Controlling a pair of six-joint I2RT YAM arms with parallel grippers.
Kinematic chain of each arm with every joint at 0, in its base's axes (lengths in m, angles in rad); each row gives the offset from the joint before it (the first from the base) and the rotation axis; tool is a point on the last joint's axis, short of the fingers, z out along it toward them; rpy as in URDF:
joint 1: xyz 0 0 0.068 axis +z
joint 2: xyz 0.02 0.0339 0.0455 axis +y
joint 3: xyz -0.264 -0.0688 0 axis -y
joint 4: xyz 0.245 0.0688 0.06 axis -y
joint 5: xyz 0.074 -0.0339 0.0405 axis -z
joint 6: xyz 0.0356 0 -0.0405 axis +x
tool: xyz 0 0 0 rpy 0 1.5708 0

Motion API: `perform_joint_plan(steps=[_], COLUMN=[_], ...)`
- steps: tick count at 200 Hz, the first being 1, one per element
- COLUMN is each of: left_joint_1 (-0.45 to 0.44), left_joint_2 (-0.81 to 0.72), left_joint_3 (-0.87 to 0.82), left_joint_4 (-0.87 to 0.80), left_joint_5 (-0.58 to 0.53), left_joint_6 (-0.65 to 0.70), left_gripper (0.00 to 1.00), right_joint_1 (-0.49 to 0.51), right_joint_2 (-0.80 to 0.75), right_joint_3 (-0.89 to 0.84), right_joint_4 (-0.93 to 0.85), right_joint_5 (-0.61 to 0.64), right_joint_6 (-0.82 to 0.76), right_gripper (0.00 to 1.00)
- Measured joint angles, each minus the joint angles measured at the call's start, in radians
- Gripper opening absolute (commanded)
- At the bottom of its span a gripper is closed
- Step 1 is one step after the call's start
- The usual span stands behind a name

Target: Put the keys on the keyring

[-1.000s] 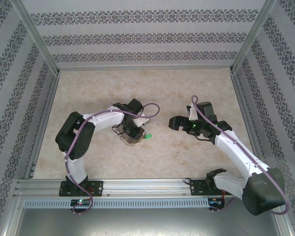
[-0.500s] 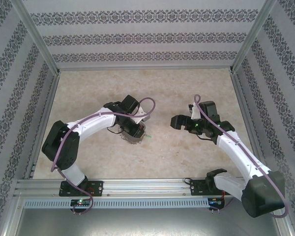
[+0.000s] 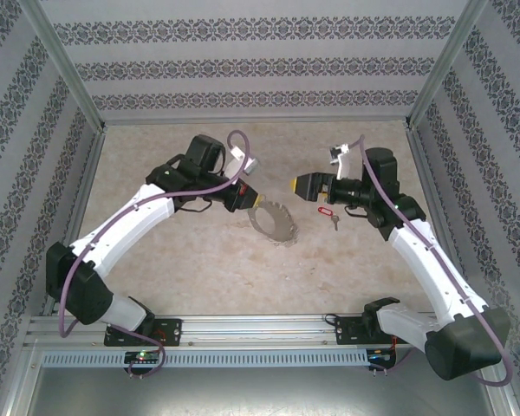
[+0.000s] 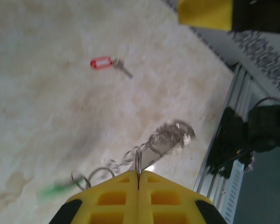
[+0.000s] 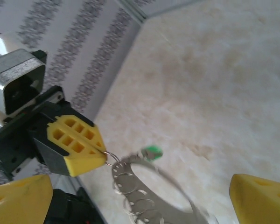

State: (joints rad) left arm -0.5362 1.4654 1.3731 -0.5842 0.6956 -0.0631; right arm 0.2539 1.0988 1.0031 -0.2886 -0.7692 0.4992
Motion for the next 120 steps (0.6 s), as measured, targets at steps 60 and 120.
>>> perform_joint_plan(steps=[60,120], left_joint_1=[0.024,0.037], left_joint_2=[-0.006,0.002], left_joint_3=[0.181,0.304], left_joint_4=[0.042,0.031], left_joint_5=[0.036,0.084], left_joint_6=[-0.029,-0.02], left_gripper=[0.0,0.0], right_joint_1=[0.052,0.065], right_joint_2=[0.076,0.113], right_joint_3=[0.256,0.384], right_joint_4=[0.008,-0.03], right_joint_5=[-0.098,-0.123], right_joint_6=[-0.012,-0.062], right_gripper=[0.88,0.69])
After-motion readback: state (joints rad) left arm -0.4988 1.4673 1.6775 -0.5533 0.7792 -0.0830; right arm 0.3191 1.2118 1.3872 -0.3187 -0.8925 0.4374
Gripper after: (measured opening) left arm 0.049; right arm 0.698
